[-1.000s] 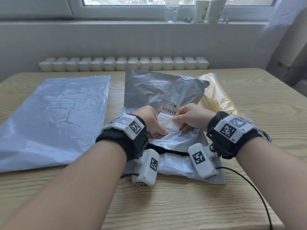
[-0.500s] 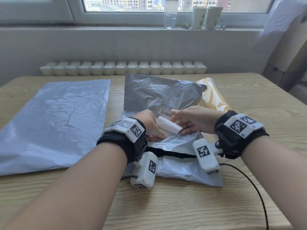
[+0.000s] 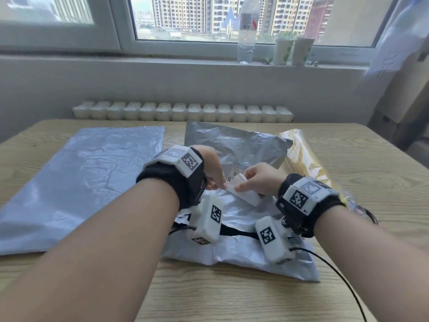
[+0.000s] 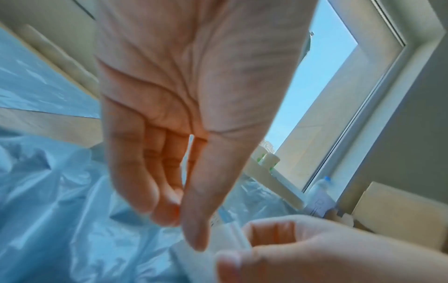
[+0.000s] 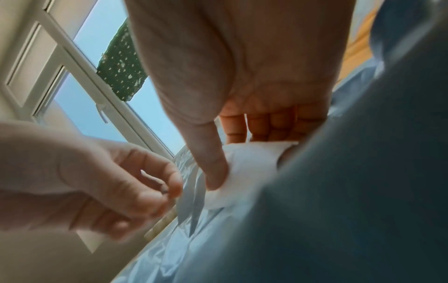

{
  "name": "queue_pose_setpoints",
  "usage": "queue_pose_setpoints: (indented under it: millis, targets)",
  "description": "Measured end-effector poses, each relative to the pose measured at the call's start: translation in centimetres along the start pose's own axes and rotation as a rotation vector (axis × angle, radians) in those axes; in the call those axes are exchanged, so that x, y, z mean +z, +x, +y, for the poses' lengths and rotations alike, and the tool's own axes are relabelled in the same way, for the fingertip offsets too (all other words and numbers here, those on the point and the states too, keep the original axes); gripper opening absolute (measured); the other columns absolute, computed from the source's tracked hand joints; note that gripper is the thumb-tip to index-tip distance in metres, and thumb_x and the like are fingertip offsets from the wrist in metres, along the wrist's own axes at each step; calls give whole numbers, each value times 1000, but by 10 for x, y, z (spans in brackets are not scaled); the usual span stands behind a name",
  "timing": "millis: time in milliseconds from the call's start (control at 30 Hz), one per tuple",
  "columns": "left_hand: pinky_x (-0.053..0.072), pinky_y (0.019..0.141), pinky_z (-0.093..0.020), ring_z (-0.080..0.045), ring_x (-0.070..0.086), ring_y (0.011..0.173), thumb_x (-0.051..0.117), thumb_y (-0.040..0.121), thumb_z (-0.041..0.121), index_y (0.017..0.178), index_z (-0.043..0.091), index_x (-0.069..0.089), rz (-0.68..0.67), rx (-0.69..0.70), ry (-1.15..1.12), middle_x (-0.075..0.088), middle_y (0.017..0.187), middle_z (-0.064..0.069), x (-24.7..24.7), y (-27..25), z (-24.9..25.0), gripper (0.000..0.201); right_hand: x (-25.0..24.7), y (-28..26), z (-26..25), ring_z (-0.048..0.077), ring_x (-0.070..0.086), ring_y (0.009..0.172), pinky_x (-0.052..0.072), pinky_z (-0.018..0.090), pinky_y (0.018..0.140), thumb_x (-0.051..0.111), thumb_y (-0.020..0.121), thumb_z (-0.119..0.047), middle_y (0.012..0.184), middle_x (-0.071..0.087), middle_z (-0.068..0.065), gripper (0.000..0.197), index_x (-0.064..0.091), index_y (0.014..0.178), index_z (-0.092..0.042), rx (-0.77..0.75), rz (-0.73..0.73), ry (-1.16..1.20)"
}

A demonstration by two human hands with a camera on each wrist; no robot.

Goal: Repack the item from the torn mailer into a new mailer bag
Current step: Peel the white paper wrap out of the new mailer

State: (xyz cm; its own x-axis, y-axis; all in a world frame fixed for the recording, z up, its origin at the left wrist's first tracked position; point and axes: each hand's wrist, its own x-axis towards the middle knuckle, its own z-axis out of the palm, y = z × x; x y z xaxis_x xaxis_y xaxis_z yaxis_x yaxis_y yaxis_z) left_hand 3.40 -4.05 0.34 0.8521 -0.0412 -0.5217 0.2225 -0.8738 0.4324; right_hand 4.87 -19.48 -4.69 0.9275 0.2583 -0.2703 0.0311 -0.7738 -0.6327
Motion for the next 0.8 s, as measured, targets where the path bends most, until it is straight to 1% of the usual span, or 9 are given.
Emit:
queue_pose_setpoints:
  millis: [67, 133, 200, 300, 367, 467, 633, 700, 800]
  targets:
    - [55, 91, -33, -19, 71, 92, 78, 78, 15, 104, 9, 70, 122, 56, -22, 72, 101, -6, 9, 8, -2, 27, -1, 1, 6, 17, 61, 72, 50, 29, 64, 77, 77, -25, 77, 65, 3, 15, 67, 78, -14, -5, 24, 68]
    - [59, 83, -35, -20, 72, 85, 83, 72, 12, 96, 13, 70, 195, 75, -90, 72, 97, -6, 24, 17, -8, 27, 0, 2, 10, 15, 60, 70, 49, 29, 65, 79, 75, -27, 76, 66, 3, 16, 66, 74, -16, -8, 41, 97]
    - [60, 79, -38, -21, 69, 75, 85, 69, 12, 91, 13, 66, 209, 76, -166, 70, 92, -6, 35, 23, -14, 29, 0, 3, 14, 14, 59, 69, 47, 27, 63, 80, 74, -28, 78, 66, 3, 18, 68, 77, -15, -3, 56, 122]
    - [60, 77, -42, -23, 65, 67, 84, 68, 9, 99, 9, 64, 196, 88, -238, 68, 88, -9, 38, 28, -18, 36, 0, 5, 18, 12, 57, 61, 46, 24, 53, 79, 75, -32, 76, 64, 4, 25, 71, 83, -10, -8, 73, 181]
    - [60, 75, -40, -22, 64, 64, 84, 68, 8, 102, 8, 64, 200, 96, -257, 67, 83, -7, 38, 29, -21, 39, 1, 5, 20, 12, 56, 57, 45, 23, 47, 77, 77, -34, 74, 62, 4, 28, 71, 85, -7, -8, 82, 207]
    - [59, 67, -32, -20, 65, 65, 86, 66, 12, 99, 14, 62, 239, 86, -273, 65, 80, -2, 41, 33, -23, 40, 2, 6, 24, 15, 56, 62, 47, 28, 56, 77, 78, -31, 72, 62, 5, 27, 70, 84, -5, -10, 94, 224]
    - [59, 74, -35, -26, 70, 84, 87, 65, 15, 108, 17, 55, 247, 87, -261, 67, 99, -7, 44, 37, -25, 54, 2, 8, 27, 17, 54, 69, 45, 32, 63, 76, 79, -28, 74, 61, 6, 22, 68, 80, -7, -15, 122, 238]
    - [58, 69, -32, -25, 70, 81, 86, 65, 14, 113, 18, 52, 244, 92, -271, 65, 100, -6, 44, 38, -25, 58, 2, 8, 28, 16, 53, 68, 43, 30, 63, 75, 79, -28, 73, 60, 4, 20, 64, 73, -12, -18, 124, 245]
    - [55, 59, -26, -22, 67, 73, 85, 67, 12, 119, 20, 50, 243, 106, -275, 60, 96, -1, 43, 38, -26, 63, 3, 12, 31, 19, 53, 68, 47, 38, 68, 76, 78, -27, 67, 58, 3, 22, 61, 67, -14, -13, 133, 285]
